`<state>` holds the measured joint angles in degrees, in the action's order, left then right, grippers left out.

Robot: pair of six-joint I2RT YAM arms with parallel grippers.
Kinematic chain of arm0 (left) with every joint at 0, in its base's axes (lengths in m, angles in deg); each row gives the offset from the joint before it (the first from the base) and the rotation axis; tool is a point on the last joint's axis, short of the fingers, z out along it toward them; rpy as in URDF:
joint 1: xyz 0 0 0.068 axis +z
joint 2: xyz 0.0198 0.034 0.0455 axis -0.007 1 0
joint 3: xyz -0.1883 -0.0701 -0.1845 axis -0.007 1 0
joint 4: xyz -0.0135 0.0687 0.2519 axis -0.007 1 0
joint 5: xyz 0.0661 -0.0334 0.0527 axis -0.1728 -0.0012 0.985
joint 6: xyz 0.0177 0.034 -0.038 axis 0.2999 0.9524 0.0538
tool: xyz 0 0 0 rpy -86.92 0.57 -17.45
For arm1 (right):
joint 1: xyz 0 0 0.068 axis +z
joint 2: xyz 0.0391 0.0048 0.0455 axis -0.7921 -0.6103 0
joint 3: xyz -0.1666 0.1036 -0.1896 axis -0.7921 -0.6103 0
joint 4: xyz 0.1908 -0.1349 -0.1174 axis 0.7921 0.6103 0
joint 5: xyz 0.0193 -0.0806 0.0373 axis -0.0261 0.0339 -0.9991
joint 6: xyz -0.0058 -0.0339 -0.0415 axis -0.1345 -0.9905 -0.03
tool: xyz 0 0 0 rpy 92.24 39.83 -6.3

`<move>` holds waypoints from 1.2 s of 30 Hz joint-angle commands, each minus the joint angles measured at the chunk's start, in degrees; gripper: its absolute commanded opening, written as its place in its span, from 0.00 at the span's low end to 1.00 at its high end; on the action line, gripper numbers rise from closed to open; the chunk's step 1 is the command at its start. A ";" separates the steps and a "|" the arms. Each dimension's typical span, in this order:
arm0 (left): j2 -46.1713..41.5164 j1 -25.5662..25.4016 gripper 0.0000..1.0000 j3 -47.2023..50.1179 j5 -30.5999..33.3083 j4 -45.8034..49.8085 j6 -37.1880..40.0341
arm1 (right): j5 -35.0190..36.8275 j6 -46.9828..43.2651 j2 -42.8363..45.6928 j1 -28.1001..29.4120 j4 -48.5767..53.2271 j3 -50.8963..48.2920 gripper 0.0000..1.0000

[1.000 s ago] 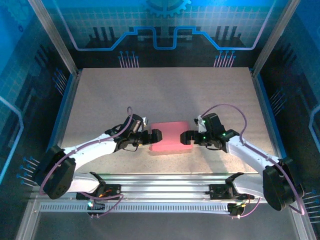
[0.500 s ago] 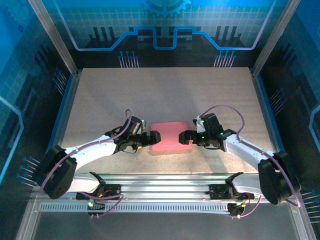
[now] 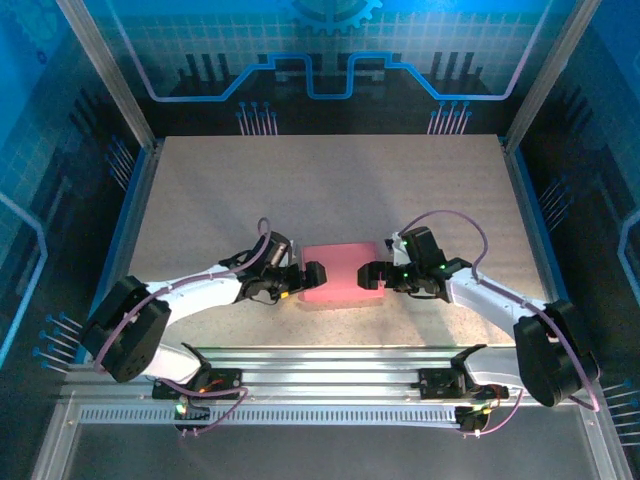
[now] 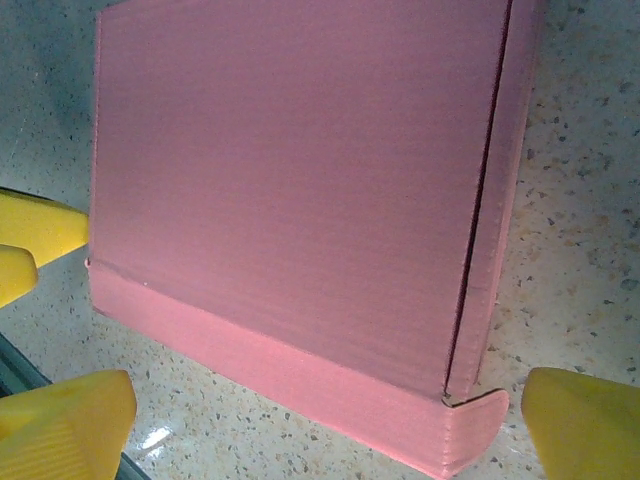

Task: Fold the paper box

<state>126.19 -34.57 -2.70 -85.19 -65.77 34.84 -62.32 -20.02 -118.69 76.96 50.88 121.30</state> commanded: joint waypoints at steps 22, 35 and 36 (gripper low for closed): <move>3.06 0.36 0.99 -3.59 -4.73 -5.26 -1.01 | -6.30 -1.20 -4.76 -0.85 -6.56 0.42 0.99; -3.00 0.46 0.99 -5.56 -6.49 -0.79 -2.98 | -4.39 -1.30 3.84 -0.54 0.45 2.48 0.99; -3.71 0.41 0.99 -6.03 -6.66 -0.34 -3.30 | -4.53 -1.07 4.59 -0.58 1.24 3.01 0.99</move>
<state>125.45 -34.20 -5.69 -88.69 -66.93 33.09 -66.12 -20.48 -116.41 76.57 49.39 121.78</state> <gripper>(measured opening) 0.994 0.993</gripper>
